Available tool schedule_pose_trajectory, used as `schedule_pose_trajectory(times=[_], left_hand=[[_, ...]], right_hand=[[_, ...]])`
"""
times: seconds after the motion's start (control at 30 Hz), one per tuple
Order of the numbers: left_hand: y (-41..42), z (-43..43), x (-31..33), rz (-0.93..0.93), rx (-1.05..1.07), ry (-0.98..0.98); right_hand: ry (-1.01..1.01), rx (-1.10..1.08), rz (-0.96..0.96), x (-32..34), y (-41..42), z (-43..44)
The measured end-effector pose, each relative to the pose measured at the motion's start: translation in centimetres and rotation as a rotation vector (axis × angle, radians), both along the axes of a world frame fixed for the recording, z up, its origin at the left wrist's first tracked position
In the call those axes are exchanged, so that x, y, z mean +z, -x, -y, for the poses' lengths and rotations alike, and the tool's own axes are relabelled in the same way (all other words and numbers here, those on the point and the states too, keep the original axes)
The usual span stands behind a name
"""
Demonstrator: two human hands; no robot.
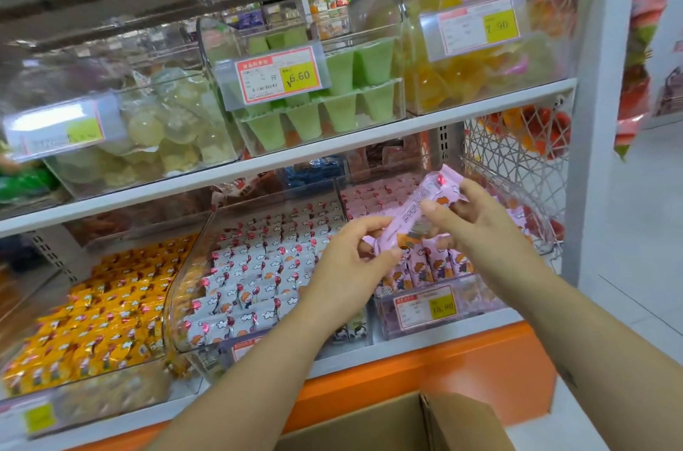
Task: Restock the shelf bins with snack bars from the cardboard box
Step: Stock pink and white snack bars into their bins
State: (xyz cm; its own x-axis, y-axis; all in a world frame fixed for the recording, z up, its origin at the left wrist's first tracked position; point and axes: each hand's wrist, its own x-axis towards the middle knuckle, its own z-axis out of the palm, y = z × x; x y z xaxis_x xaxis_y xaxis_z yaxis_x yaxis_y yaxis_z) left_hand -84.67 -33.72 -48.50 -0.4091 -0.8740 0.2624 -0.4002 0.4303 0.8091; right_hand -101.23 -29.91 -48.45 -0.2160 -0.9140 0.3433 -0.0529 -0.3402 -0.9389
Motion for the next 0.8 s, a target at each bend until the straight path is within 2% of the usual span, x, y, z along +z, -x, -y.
schedule_pose_trajectory(times=[0.17, 0.33, 0.63, 0.8], left_hand=[[-0.5, 1.0, -0.2, 0.212, 0.06, 0.23], [-2.4, 2.3, -1.1, 0.419, 0.08, 0.177], [-1.7, 3.4, -2.0, 0.468, 0.132, 0.289], [-2.5, 3.4, -1.8, 0.531, 0.062, 0.356]], right_hand=[[0.078, -0.15, -0.149, -0.5, 0.6, 0.4], [-0.045, -0.151, -0.399, -2.3, 0.4, 1.5], [-0.184, -0.066, -0.585, -3.5, -0.5, 2.9], [-0.26, 0.015, -0.628, -2.3, 0.0, 2.1]])
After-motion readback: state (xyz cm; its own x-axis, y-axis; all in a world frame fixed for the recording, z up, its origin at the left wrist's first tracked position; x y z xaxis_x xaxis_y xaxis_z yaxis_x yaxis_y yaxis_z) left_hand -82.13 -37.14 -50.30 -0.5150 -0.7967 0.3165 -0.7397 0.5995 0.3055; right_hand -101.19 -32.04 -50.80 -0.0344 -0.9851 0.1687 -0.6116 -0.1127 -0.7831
